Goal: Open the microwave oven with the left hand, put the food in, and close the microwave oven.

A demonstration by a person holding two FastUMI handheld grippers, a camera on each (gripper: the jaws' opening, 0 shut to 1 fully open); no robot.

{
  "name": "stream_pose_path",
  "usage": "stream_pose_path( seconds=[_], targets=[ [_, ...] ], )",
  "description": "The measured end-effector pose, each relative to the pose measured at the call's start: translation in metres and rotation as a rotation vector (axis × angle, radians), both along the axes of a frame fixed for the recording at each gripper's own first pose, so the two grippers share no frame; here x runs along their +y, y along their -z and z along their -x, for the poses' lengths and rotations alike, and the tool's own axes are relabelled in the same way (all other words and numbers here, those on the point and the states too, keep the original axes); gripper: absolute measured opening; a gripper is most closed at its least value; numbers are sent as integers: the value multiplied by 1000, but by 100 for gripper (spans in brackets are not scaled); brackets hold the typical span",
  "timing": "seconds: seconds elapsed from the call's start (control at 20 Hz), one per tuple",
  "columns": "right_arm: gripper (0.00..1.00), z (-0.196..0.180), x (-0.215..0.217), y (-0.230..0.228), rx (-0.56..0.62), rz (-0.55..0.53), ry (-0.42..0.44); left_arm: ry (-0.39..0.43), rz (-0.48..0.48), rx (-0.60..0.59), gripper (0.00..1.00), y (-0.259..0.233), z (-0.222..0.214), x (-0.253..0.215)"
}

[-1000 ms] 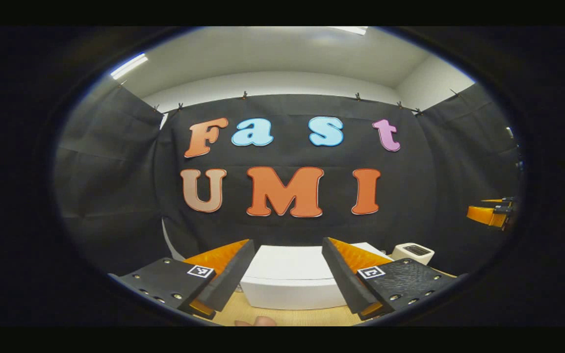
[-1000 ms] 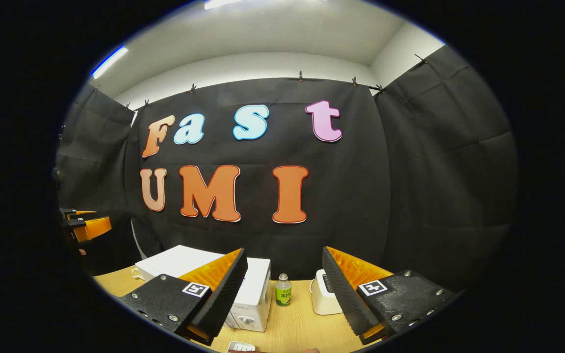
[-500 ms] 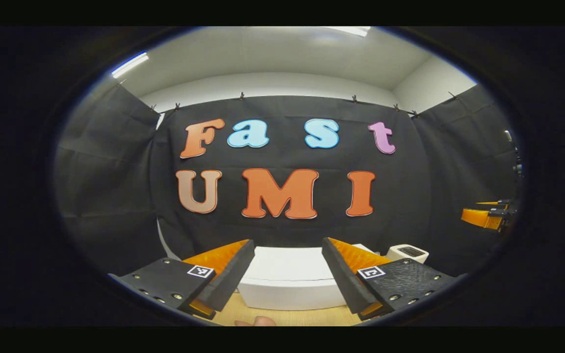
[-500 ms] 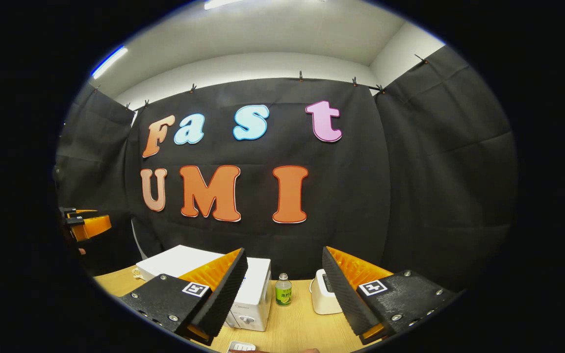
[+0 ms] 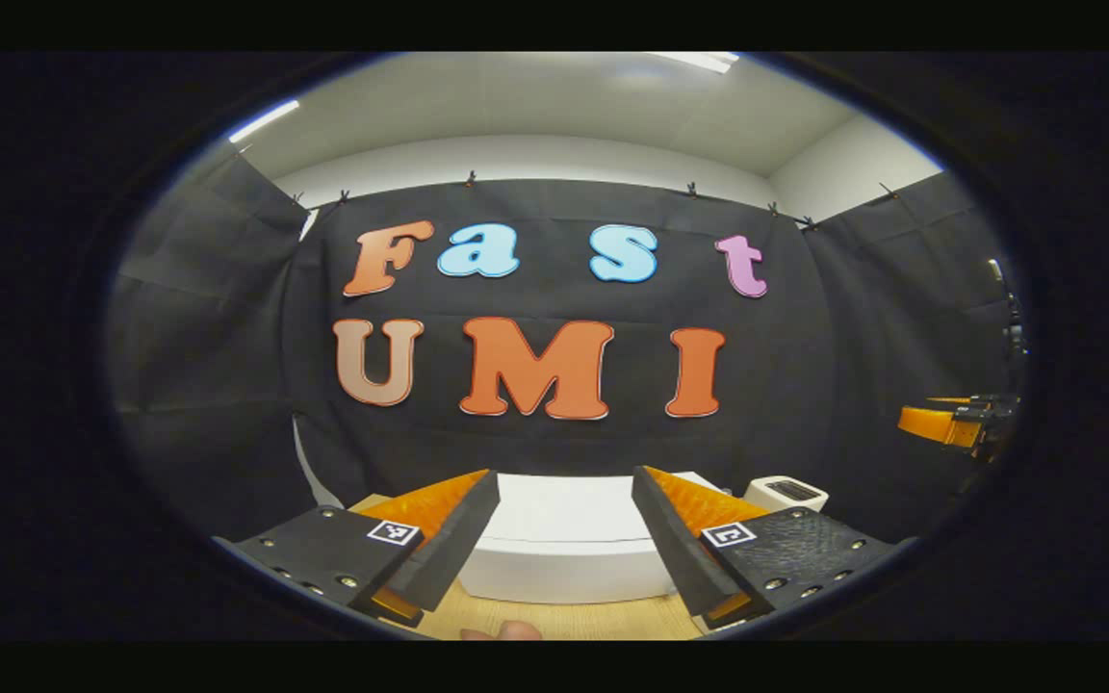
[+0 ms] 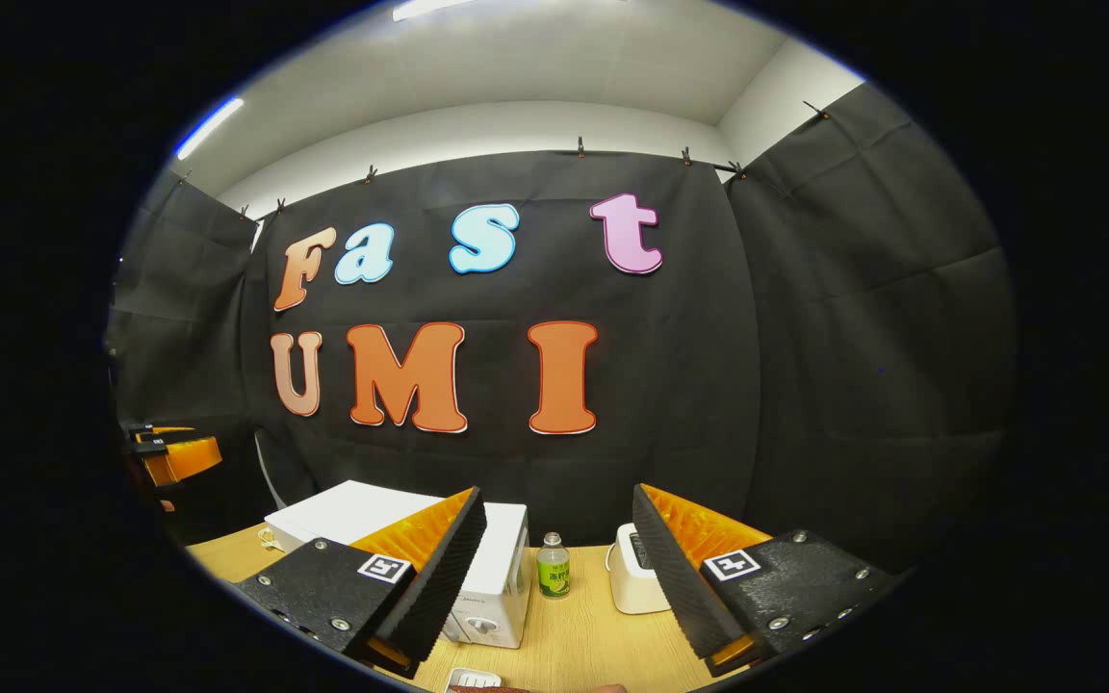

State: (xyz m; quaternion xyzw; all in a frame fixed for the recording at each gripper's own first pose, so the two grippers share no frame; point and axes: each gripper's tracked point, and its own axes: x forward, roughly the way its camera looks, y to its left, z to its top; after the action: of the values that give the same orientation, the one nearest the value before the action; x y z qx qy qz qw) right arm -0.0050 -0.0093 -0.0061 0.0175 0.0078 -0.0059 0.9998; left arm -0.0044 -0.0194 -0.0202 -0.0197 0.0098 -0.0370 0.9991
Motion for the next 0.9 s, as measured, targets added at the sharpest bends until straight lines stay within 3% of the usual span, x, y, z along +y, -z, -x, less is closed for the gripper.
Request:
stream_pose_path(
  seconds=[0.05, 0.1, 0.15, 0.3, 0.45, 0.5, 0.55, 0.6, 0.9],
  targets=[
    [95, 0, -1, 0, 1, -2, 3, 13, 1, -3, 86, 5, -1, -7],
    [95, 0, -3, 2, 2, -4, 6, 35, -3, -7, 94, 12, -1, -16],
    [95, 0, -4, 3, 4, -4, 11, 52, -14, -15, 90, 18, -2, -24],
    [97, 0, -8, 7, 8, -10, 20, 83, -54, -31, 94, 38, -1, -46],
    [95, -1, -11, 9, 7, -14, 26, 139, -33, -31, 86, 60, 1, -77],
    [95, -1, -13, 12, 11, -16, 29, 153, -32, -28, 94, 68, 1, -87],
    [95, -3, -13, 14, 17, -16, 32, 168, -41, -19, 86, 79, 0, -96],
    [95, -3, -14, 17, 23, -16, 34, 180, -56, -4, 90, 92, -2, -106],
    [95, -5, -17, 23, 31, -14, 36, 213, -63, 43, 90, 168, -10, -149]
  ],
)
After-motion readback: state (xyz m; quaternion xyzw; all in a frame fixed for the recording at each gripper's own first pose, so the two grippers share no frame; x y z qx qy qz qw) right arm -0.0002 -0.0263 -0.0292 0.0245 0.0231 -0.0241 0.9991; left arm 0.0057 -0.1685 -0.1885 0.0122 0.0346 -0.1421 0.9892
